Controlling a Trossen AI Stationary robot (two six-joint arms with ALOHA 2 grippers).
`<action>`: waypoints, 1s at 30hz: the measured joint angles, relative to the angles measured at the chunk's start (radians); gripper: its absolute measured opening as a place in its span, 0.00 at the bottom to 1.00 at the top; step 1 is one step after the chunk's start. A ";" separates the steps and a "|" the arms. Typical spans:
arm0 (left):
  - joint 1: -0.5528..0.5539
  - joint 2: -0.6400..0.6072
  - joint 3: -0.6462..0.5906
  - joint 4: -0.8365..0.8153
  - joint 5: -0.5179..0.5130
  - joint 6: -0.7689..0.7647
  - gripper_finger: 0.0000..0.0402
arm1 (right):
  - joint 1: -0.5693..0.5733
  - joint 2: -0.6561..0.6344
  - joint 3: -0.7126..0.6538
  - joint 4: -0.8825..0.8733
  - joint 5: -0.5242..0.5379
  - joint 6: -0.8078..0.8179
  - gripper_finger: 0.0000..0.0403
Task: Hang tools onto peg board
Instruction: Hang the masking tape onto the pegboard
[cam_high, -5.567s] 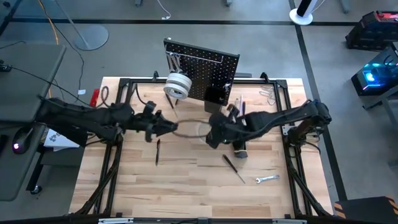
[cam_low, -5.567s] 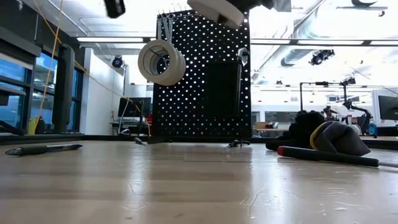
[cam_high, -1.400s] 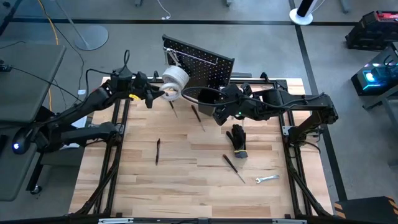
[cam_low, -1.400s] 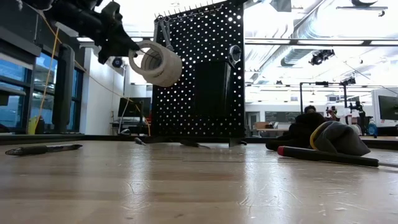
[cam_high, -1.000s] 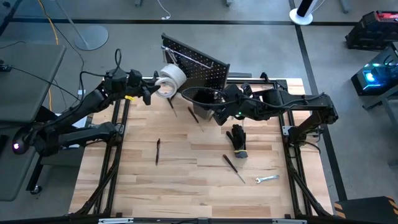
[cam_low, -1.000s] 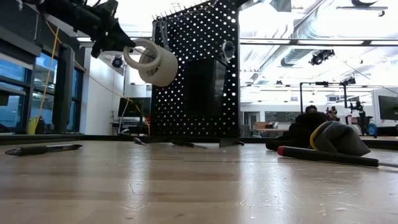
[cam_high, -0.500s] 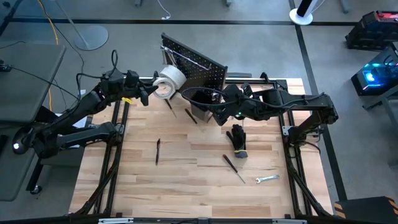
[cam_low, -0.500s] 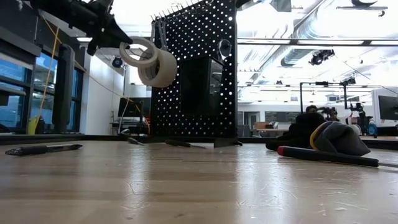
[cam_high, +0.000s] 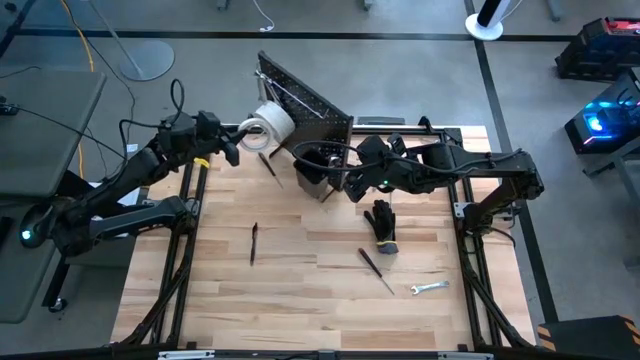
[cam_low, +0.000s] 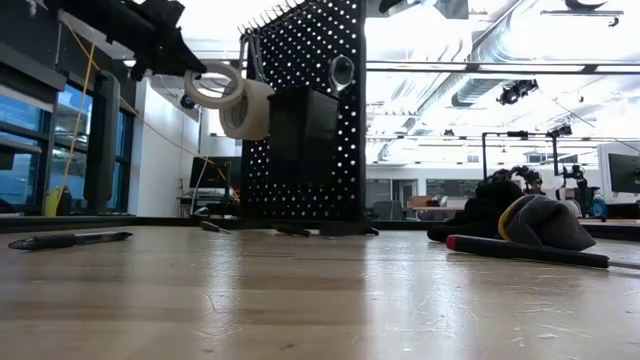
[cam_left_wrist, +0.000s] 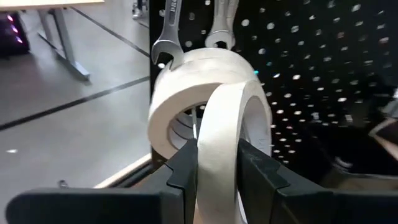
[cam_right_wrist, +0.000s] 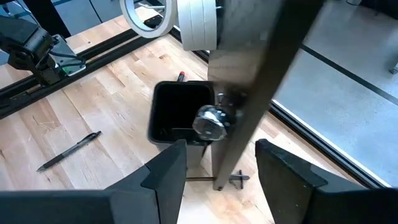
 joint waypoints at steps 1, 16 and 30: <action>0.000 0.008 0.000 0.004 -0.004 0.014 0.20 | 0.000 0.000 0.000 0.000 0.000 0.000 0.45; 0.000 0.072 0.000 0.009 -0.062 0.130 0.20 | 0.001 0.000 0.000 0.000 -0.042 0.001 0.45; 0.002 0.072 0.000 -0.032 -0.104 0.127 0.20 | 0.007 0.000 0.000 0.001 -0.082 0.004 0.45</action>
